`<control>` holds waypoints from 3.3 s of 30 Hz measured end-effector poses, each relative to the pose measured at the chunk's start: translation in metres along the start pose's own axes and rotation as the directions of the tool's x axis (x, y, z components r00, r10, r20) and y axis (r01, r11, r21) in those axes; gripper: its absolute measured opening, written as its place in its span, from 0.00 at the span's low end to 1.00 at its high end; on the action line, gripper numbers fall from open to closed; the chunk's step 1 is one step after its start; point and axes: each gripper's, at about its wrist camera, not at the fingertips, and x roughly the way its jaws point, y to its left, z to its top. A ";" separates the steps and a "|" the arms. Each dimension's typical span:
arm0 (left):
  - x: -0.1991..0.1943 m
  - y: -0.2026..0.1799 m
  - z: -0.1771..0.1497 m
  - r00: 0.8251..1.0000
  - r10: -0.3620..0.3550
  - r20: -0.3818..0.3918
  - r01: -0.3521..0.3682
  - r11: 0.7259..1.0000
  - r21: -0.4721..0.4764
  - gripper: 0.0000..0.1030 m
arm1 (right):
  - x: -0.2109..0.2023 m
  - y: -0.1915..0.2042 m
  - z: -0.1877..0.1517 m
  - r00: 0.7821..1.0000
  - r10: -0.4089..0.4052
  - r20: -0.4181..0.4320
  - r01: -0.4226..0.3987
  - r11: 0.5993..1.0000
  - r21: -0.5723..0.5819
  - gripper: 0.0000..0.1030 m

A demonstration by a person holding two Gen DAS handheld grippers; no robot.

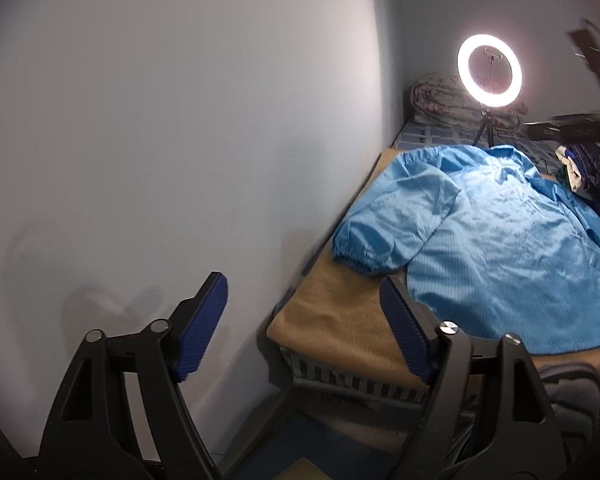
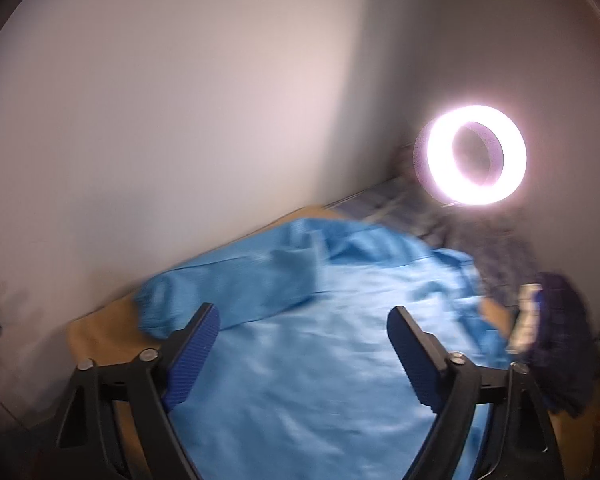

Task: Fold large clothes

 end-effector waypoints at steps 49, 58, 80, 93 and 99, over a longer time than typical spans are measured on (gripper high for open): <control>0.146 -0.037 0.018 0.896 -0.398 -0.196 0.348 0.905 -0.245 0.65 | 0.161 0.070 -0.094 0.791 0.466 -0.398 -0.505 0.863 0.007 0.36; 0.247 -0.061 0.017 0.851 -0.412 -0.326 0.271 0.876 -0.399 0.65 | 0.168 0.011 -0.092 0.828 0.478 -0.294 -0.444 0.878 0.177 0.28; 0.229 -0.063 0.088 0.950 -0.296 -0.100 0.267 0.934 -0.236 0.02 | 0.270 0.007 -0.082 0.820 0.512 -0.254 -0.378 0.819 0.431 0.23; 0.191 -0.103 0.066 0.933 -0.349 -0.091 0.354 0.934 0.047 0.02 | 0.260 -0.043 -0.043 0.844 0.519 -0.139 -0.375 0.754 0.539 0.57; 0.183 -0.122 0.053 0.920 -0.376 -0.110 0.386 0.917 0.100 0.02 | 0.270 -0.054 0.014 0.850 0.518 -0.094 -0.382 0.729 0.568 0.67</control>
